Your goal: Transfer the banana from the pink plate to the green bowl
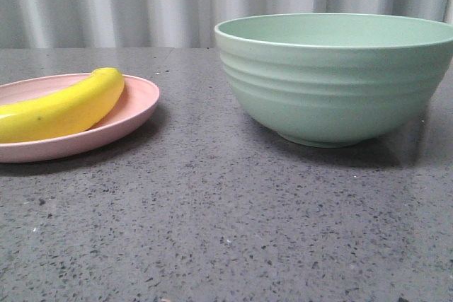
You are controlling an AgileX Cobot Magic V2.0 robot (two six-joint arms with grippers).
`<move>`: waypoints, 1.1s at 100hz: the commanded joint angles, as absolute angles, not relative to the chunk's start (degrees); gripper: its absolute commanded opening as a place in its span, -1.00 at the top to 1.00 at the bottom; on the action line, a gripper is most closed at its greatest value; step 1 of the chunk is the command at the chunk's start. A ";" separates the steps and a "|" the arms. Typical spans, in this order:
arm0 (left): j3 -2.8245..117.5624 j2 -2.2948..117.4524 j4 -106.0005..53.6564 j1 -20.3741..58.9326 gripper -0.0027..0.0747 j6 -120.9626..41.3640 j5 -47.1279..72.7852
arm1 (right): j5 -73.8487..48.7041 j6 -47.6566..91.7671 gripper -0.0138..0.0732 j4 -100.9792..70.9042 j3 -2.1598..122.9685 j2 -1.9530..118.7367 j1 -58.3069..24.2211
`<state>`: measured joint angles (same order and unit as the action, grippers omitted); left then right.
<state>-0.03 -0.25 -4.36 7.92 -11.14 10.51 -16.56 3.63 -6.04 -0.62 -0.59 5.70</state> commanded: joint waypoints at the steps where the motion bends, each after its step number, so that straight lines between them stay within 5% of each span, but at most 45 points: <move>1: -0.53 -1.84 -4.96 7.77 0.98 -11.22 5.44 | -11.34 3.44 0.83 -7.83 -1.78 -1.96 6.04; 110: -0.53 -1.84 -4.96 7.77 0.98 -11.22 5.33 | -8.04 3.44 0.83 -7.92 -1.78 -1.96 6.04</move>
<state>-0.03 -0.25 -4.36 7.92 -11.14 10.44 -12.94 3.28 -8.01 -0.62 -0.59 5.70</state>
